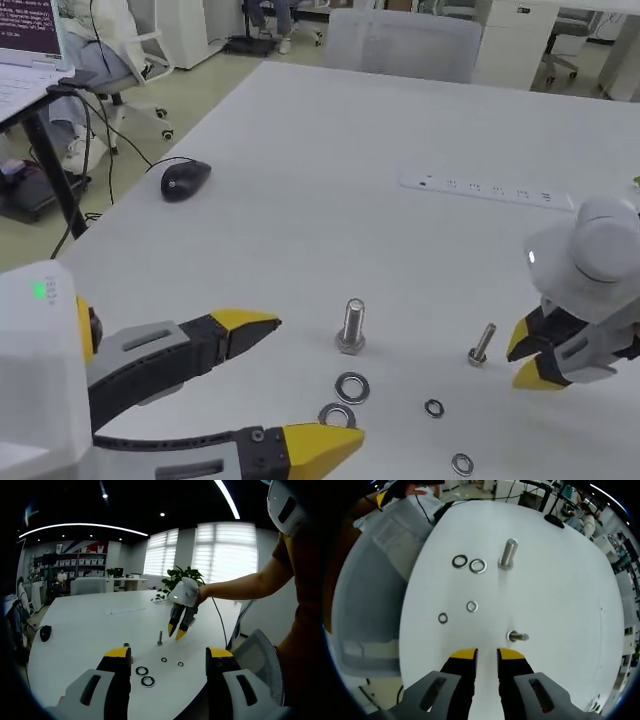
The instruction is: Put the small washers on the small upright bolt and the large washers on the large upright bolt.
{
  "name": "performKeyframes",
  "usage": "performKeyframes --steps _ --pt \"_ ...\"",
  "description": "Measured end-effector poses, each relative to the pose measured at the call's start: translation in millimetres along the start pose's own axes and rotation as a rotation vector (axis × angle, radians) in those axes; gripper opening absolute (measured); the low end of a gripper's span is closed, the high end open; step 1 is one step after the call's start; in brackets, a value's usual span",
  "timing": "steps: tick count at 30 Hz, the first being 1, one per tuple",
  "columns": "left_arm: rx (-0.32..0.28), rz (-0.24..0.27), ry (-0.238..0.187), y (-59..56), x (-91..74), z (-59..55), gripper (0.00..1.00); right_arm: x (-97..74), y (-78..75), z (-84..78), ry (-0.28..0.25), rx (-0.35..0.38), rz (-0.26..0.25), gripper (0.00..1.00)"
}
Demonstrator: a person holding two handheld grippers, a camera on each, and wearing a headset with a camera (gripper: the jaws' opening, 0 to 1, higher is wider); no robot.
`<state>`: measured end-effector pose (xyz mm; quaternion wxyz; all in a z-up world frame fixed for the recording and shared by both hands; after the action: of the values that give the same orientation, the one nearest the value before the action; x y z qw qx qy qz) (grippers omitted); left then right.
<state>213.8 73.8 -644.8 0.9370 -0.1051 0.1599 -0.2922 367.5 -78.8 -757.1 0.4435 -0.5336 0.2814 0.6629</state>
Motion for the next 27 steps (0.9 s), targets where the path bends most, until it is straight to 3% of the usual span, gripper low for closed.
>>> performKeyframes --steps 16,27 --pt "0.026 -0.004 -0.023 -9.4 -5.3 8.0 0.6 26.5 40.9 32.4 -0.031 -0.049 0.069 0.16" --pt "0.033 -0.008 -0.036 -11.1 -5.8 10.9 0.6 46.9 56.7 36.0 -0.016 -0.048 0.092 0.17"
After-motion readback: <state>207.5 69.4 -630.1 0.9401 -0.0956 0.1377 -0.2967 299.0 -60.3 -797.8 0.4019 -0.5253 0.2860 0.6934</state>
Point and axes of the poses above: the centre of the closed fingertips' face, and the gripper's own axes: x roughly forward along the fingers, y roughly to its left, z roughly out of its top, the point moved 2 cm from there along -x, roughly backward along the fingers, and after that the axes turned 9 degrees about -x, right-handed, at the moved point
